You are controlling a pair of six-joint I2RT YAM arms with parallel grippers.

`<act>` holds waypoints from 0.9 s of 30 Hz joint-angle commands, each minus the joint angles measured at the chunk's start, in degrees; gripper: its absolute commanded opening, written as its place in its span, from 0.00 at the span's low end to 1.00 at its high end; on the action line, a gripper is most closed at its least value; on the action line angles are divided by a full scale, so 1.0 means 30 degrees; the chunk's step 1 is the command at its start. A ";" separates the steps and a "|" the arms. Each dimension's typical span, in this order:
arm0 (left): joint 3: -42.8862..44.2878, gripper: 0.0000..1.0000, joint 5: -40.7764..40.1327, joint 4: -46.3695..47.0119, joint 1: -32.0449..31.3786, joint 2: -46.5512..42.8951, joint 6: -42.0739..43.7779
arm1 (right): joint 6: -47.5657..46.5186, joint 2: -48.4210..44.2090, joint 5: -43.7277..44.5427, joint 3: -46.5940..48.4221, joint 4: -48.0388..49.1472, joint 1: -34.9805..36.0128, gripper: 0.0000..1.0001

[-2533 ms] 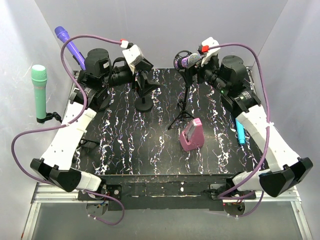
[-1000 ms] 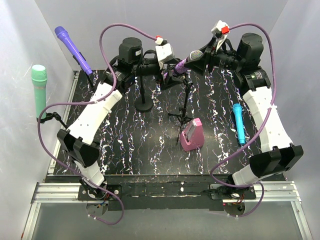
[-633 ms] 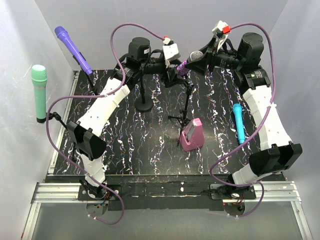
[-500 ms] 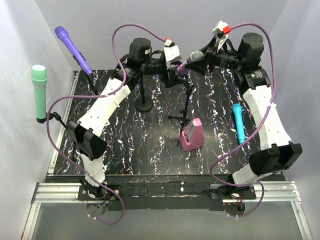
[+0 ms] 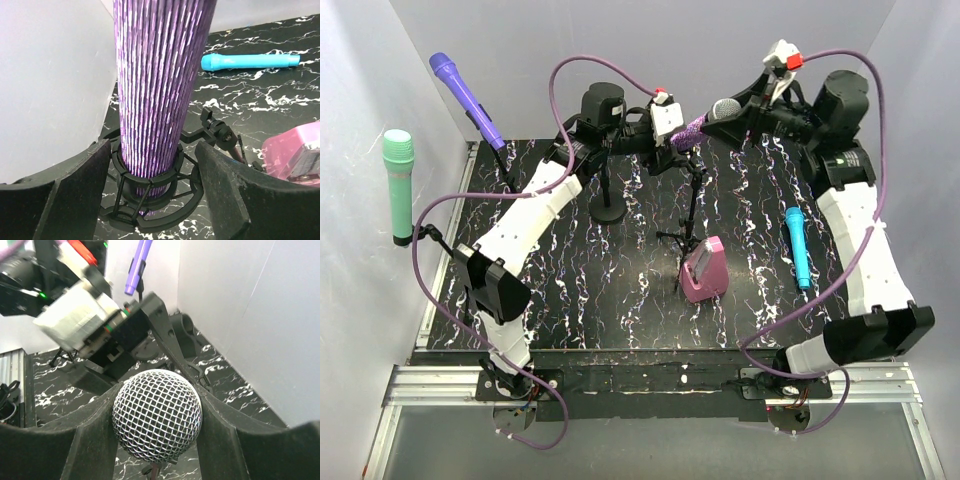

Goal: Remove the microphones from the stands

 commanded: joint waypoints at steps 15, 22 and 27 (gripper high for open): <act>-0.1089 0.74 -0.0890 -0.0796 0.0025 -0.0740 -0.0535 | 0.0165 -0.4153 0.0643 0.1020 0.1589 -0.1857 0.01; -0.0824 0.88 0.0456 0.0610 -0.0238 -0.1499 -0.2000 | -0.2672 -0.5764 0.4034 -0.0177 -0.0547 -0.2357 0.01; -0.0941 0.91 0.1248 0.1080 -0.0648 -0.2320 -0.2645 | -0.4462 -0.6761 0.7054 -0.2345 -0.2946 -0.2620 0.01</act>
